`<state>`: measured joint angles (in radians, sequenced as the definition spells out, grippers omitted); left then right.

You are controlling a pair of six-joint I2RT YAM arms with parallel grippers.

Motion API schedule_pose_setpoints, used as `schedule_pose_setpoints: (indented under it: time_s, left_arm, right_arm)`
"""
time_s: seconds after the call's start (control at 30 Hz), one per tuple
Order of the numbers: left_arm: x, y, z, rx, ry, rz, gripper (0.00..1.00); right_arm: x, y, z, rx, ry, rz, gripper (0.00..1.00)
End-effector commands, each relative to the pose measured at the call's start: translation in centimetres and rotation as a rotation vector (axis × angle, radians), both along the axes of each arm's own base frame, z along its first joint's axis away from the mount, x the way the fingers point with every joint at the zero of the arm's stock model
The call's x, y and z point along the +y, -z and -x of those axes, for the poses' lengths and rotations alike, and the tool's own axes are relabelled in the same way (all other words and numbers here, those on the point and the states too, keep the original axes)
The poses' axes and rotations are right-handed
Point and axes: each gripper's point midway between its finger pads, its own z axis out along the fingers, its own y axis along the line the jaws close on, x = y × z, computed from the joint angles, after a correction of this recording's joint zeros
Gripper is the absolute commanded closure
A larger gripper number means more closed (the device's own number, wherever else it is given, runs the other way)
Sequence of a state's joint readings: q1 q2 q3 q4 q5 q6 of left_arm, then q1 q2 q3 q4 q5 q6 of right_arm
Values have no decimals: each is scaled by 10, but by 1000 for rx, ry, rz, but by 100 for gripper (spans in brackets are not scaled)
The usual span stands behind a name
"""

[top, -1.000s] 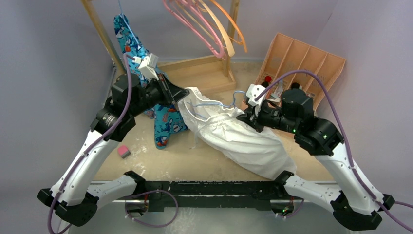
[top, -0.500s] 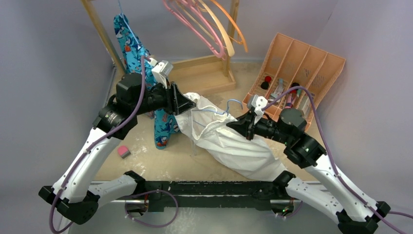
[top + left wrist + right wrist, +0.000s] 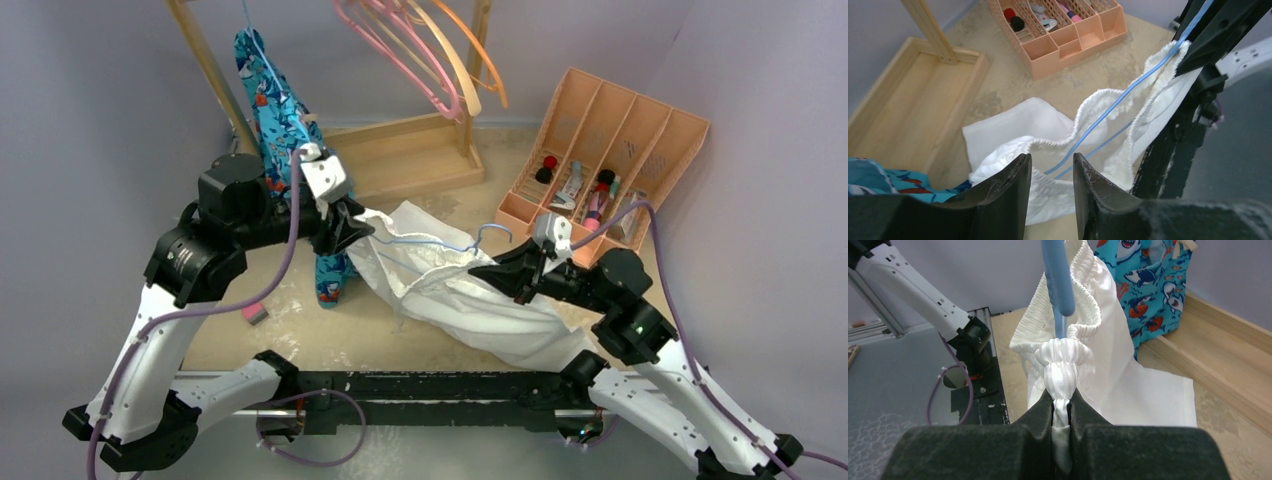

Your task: Place the shorts on the hanger

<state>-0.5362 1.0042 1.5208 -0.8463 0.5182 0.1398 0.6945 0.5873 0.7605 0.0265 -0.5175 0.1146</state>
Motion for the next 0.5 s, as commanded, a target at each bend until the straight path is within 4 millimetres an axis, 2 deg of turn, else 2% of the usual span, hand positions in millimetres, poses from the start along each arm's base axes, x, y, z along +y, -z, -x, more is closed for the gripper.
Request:
schedule_pose_setpoints:
  time_s: [0.0,0.1,0.23,0.37,0.47]
  left_arm:
    - [14,1,18,-239,171,-179,54]
    - [29,23,27,-264,225,-305,48]
    - [42,29,28,-286,216,-383,48]
    - [41,26,26,-318,217,-376,45]
    - [31,24,29,-312,261,-336,46]
  right_arm:
    - [-3,-42,21,-156,-77,-80,100]
    - [-5,-48,31,-191,-117,-75,100]
    - [-7,-54,38,-226,-141,-59,100]
    - [-7,-53,44,-246,-171,-44,100]
    - [-4,-53,47,-258,-203,-48,100]
